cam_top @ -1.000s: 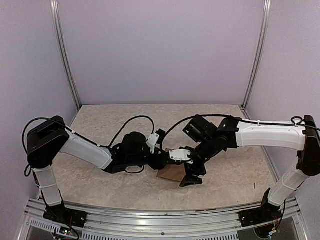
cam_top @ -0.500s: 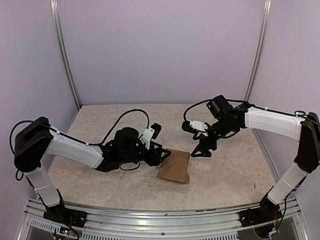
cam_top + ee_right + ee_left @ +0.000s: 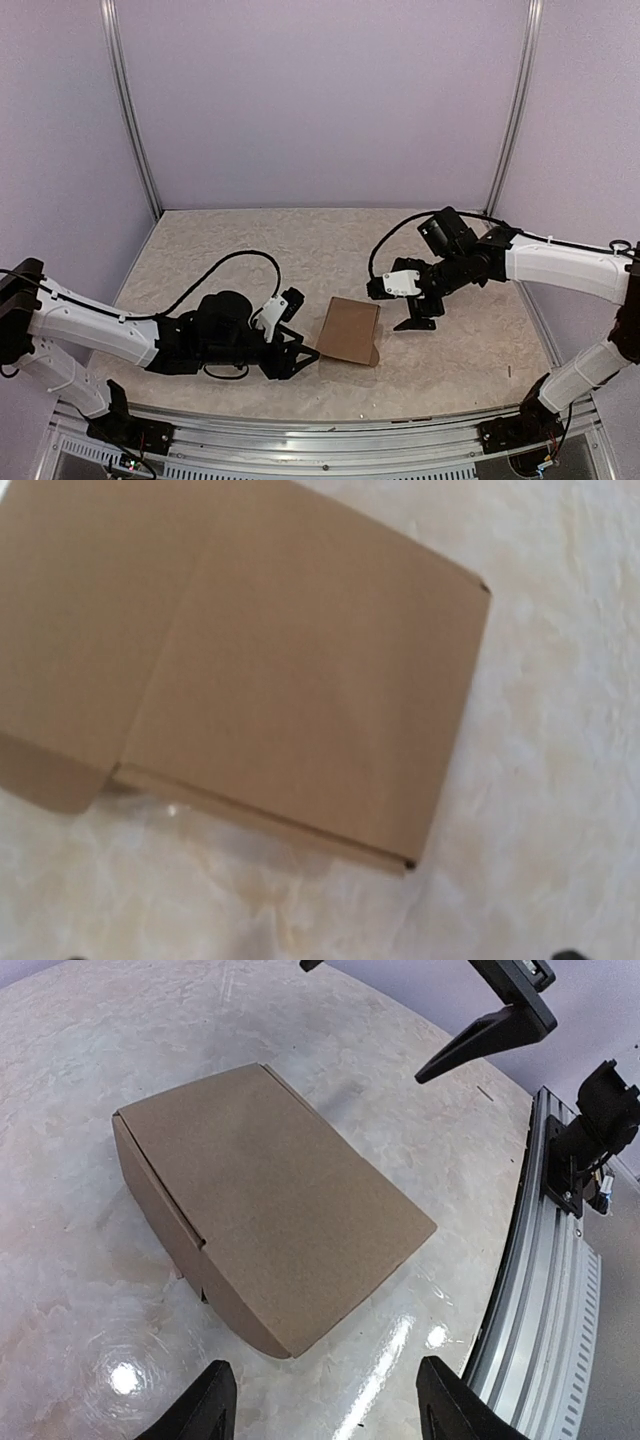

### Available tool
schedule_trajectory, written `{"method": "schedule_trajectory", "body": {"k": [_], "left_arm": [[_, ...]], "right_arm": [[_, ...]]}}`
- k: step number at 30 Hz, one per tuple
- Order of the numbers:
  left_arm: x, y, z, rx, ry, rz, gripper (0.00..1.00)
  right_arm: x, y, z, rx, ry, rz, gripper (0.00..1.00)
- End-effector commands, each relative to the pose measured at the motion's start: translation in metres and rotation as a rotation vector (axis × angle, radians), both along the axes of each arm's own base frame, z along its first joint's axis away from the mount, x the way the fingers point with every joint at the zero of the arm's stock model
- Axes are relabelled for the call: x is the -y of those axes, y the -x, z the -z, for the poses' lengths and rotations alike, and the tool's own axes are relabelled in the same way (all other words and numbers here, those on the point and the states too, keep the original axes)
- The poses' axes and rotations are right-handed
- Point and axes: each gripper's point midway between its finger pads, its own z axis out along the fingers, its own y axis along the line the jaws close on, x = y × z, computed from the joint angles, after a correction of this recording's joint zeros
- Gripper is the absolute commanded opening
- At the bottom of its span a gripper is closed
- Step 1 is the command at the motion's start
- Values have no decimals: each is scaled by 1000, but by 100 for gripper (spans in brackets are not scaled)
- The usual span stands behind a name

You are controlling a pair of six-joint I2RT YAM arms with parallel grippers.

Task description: Fold the paper box

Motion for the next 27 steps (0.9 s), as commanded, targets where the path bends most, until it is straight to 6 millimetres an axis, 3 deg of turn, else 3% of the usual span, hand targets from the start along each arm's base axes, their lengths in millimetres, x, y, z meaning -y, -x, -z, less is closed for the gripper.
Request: {"method": "schedule_trajectory", "body": {"k": [1,5,9,16,23,27], "left_arm": [[2,3,9,-27,-21,-15,61],[8,2,15,-21,-44,-23,60],[3,5,15,-8,-52,-33,60],[-22,-7,6,-3,-7,-186,60],[-40,-13,9,-4,-38,-270,60],[-44,-14,5,10,-34,-282,60]], "right_arm": [[-14,-16,0,4,-45,25,100],[-22,-31,-6,-150,-111,81,94],[-32,-49,-15,-307,-202,143,78],[-44,-51,18,-471,-192,179,51],[-45,-58,51,-536,-140,236,45],[-43,-56,64,-591,-126,268,34]]}}
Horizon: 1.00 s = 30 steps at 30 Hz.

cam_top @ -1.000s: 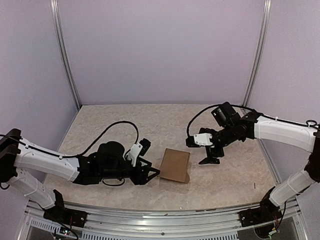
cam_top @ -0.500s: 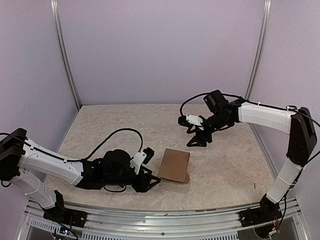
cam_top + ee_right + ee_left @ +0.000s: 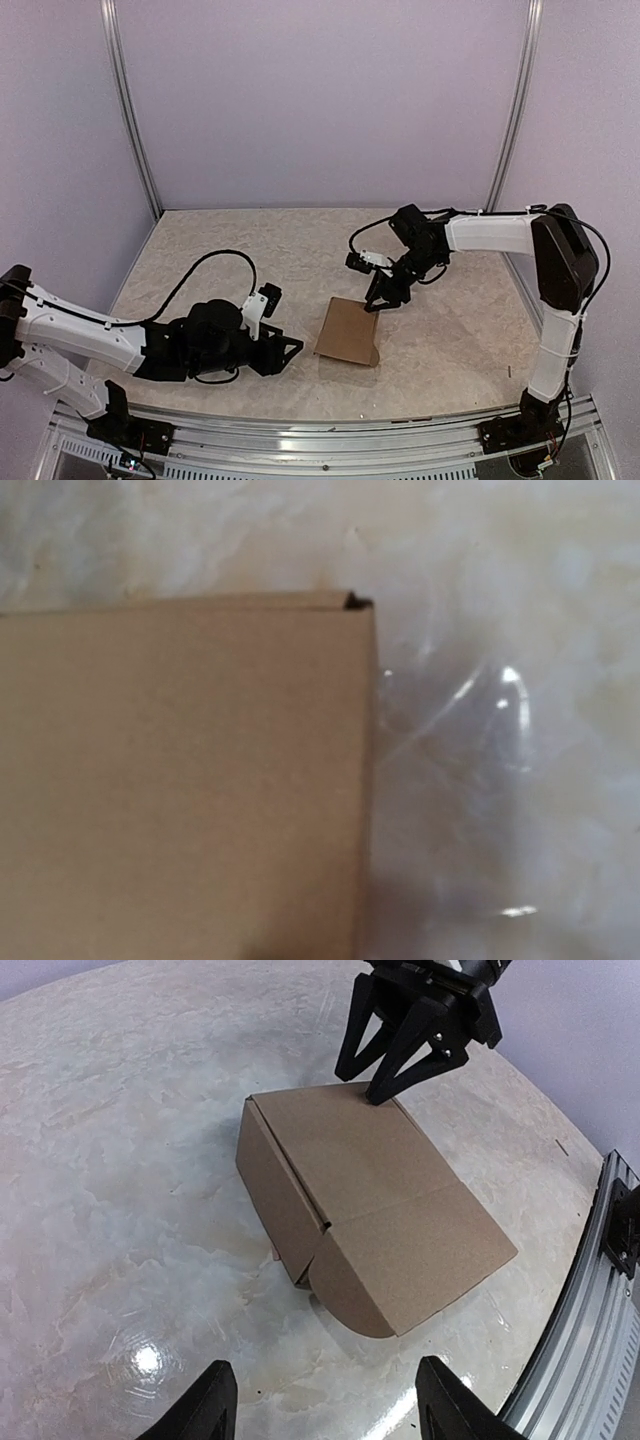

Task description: Fold the paper box

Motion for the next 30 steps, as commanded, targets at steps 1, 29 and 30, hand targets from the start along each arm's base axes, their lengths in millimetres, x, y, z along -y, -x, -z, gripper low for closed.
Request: {"method": "schedule_trajectory", "body": {"k": [1,29,30], "left_arm": [[-12,-2,1,9,-19,-47,60],[4,-54,32,-58,-77,-162,62],[8,-64,32,-68,-72,-172,62]], "right_arm": [[0,2,8,-89,4,39,32],[70,-12,41,-353,-44,338,18],[70,-11,41,-349,-49,340,18]]}}
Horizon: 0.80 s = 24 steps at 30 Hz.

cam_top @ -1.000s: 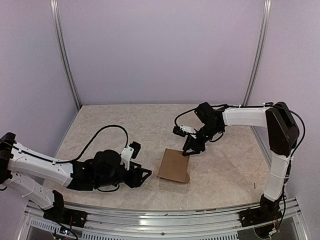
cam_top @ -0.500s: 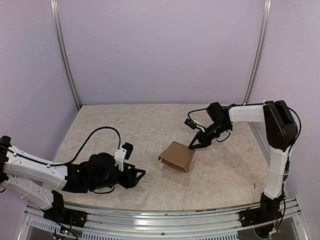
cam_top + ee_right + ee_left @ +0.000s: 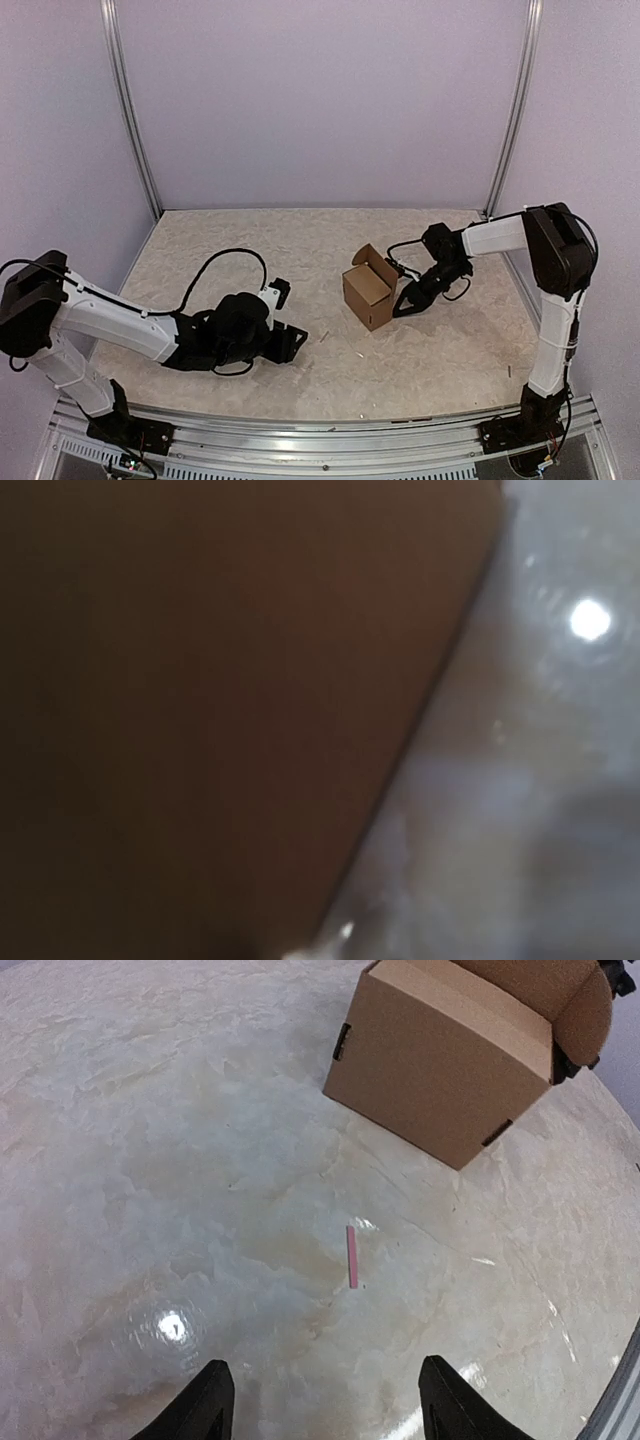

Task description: Fold the paper box

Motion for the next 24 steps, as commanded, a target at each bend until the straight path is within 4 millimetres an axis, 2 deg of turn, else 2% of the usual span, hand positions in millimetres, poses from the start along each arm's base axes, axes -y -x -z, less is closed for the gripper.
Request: {"method": "schedule_trajectory", "body": {"k": [1,4,9,12,16,19,24], "left_arm": [[18,-42,7,-44,6,-48,62],[32,-67,11,-37,13,-52,62],[52,-100,5,-14,35,-34,62],[58,-110,5,-8,36,-18,62],[59,-118,-2,24,13,12,62],[59,-118,-23,98,10,99,66],[63,-120,-60,176,37,276,70]], "right_arm": [[2,5,-10,17,-22,19,18],[2,14,-13,11,-42,16,20],[-10,44,-27,38,-82,-57,28],[-16,51,-38,81,-88,-94,30],[-6,51,-40,115,-28,-103,35],[7,53,-46,150,7,-100,39],[19,48,-76,308,55,-118,54]]}}
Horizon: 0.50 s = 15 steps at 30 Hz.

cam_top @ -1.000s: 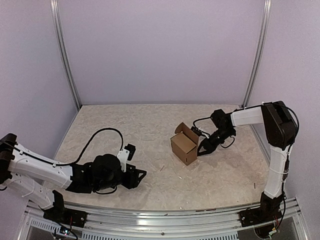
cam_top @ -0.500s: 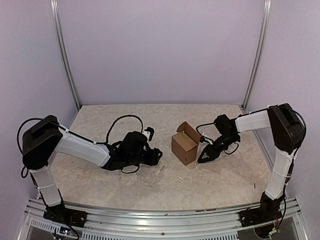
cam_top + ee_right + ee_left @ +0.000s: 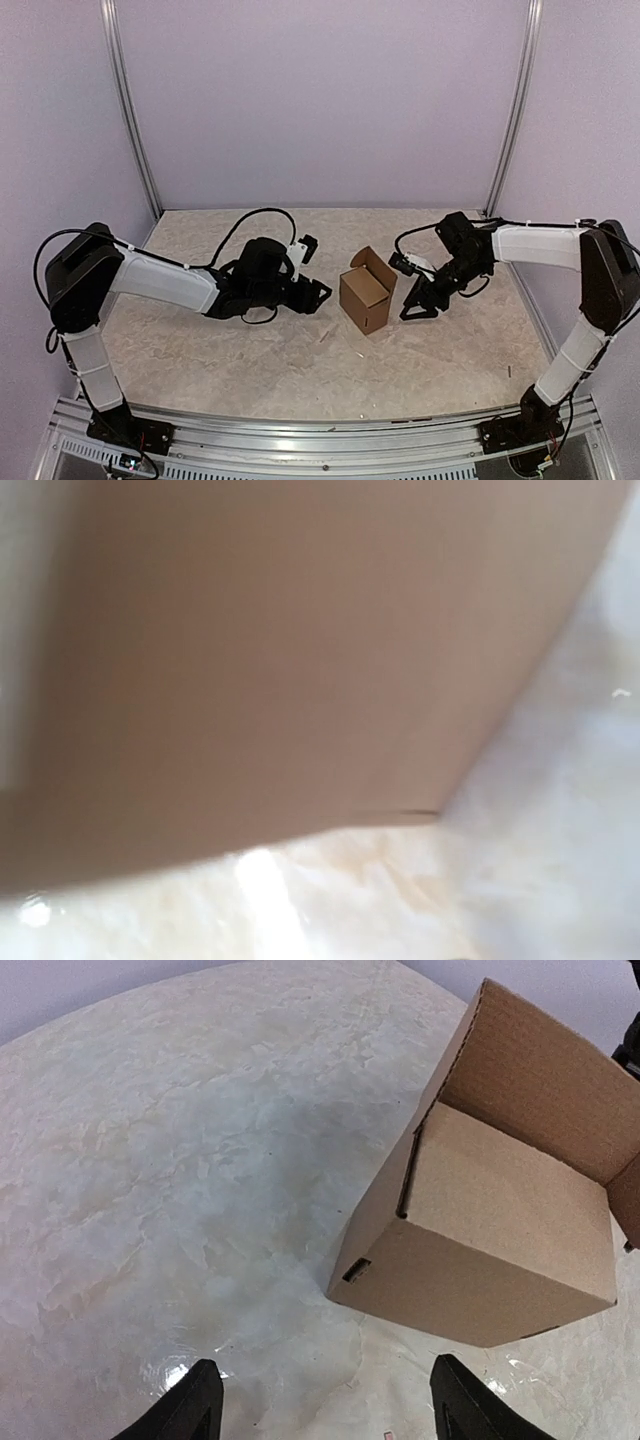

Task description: Fold the paper box

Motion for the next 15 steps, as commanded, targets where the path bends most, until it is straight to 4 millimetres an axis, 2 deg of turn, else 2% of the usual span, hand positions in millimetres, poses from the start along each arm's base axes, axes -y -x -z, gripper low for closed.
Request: {"method": "schedule_trajectory", "body": {"k": [1,4,6,7,8,9,12,15], "left_arm": [[9,-3,-54,120,40,200,70],[11,-6,-65,121,52,268,70],[12,-9,-68,114,69,299,70],[12,-9,-69,113,77,312,70],[12,-10,-68,114,80,323,70],[13,-9,-68,114,88,347,70],[19,0,-64,110,120,459,71],[28,12,-56,130,136,581,71]], "right_arm": [[16,-4,-27,154,47,-18,58],[15,-7,-49,252,14,-21,65],[15,-10,-65,339,-12,-12,73],[16,-11,-73,391,-22,-6,81],[18,-13,-81,442,-31,7,95],[19,-12,-86,478,-44,17,99],[19,-2,-92,495,-114,8,100],[14,19,-82,438,-142,-113,100]]}}
